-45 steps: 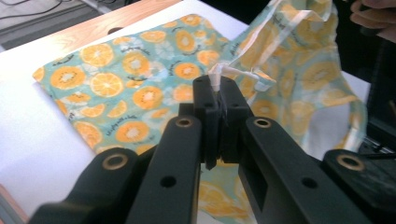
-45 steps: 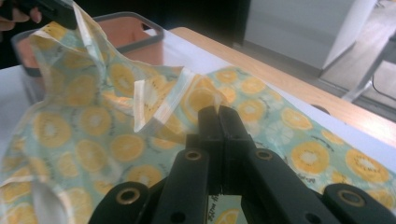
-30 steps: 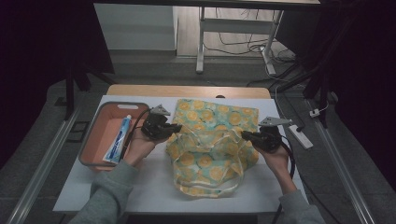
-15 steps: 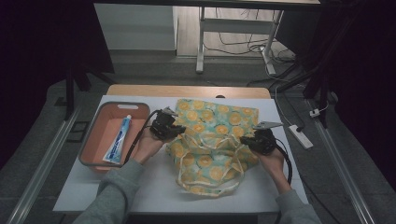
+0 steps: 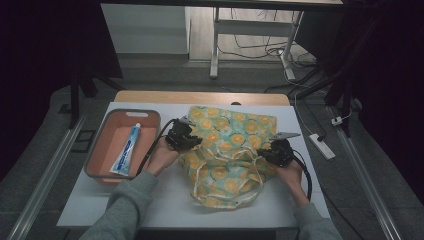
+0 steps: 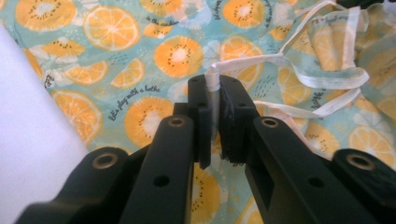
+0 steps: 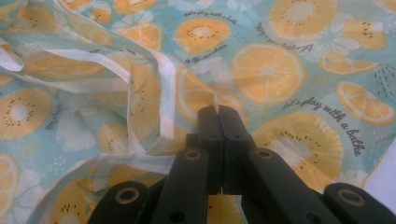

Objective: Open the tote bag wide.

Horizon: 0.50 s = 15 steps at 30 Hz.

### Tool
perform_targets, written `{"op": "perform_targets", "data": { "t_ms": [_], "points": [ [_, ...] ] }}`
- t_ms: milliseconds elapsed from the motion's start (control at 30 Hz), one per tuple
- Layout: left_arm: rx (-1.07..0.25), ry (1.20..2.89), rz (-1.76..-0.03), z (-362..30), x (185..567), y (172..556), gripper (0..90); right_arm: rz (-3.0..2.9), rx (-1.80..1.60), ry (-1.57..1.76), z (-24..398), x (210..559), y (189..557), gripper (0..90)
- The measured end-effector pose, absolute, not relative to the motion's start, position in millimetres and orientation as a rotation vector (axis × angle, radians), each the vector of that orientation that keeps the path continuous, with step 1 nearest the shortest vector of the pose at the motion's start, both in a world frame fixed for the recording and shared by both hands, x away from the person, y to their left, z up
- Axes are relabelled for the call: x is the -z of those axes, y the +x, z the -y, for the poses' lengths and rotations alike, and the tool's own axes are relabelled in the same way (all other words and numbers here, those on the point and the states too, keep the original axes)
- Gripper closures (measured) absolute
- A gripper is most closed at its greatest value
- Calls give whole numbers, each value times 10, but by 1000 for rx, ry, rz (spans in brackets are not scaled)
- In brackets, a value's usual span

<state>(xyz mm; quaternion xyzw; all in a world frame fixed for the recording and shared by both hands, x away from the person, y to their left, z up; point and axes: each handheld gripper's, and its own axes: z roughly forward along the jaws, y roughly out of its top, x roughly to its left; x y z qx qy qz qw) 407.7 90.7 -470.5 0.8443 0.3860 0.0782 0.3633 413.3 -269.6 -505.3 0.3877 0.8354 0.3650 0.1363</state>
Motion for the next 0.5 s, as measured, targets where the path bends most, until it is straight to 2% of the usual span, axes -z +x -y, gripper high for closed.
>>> {"op": "perform_targets", "data": {
  "t_ms": [67, 133, 167, 200, 233, 267, 300, 433, 500],
  "points": [
    [-200, 2172, -994, -917, 4700, 4076, 809, -2419, -1058, 1122, 2695, 5053, 4132, 877],
    [-207, 2163, -1008, -928, 4699, 4074, 738, -2416, -1069, 1120, 2692, 5042, 4122, 825],
    [-218, 2156, -1015, -936, 4693, 4071, 554, -2398, -1084, 1112, 2680, 5003, 4096, 698],
    [-229, 2150, -1019, -947, 4675, 4059, 467, -2387, -1100, 1101, 2677, 4971, 4077, 647],
    [-243, 2146, -1016, -964, 4643, 4038, 467, -2387, -1100, 1101, 2677, 4971, 4077, 647],
    [-265, 2142, -1011, -985, 4601, 4007, 392, -2377, -1129, 1093, 2680, 4932, 4052, 613],
    [-278, 2129, -1004, -1012, 4552, 3971, 354, -2365, -1171, 1086, 2689, 4887, 4023, 586],
    [-274, 2083, -943, -1103, 4361, 3812, 301, -2321, -1283, 1009, 2688, 4666, 3884, 494],
    [-273, 2102, -899, -1087, 4303, 3728, 291, -2329, -1307, 973, 2657, 4595, 3830, 477]
  ]
}}
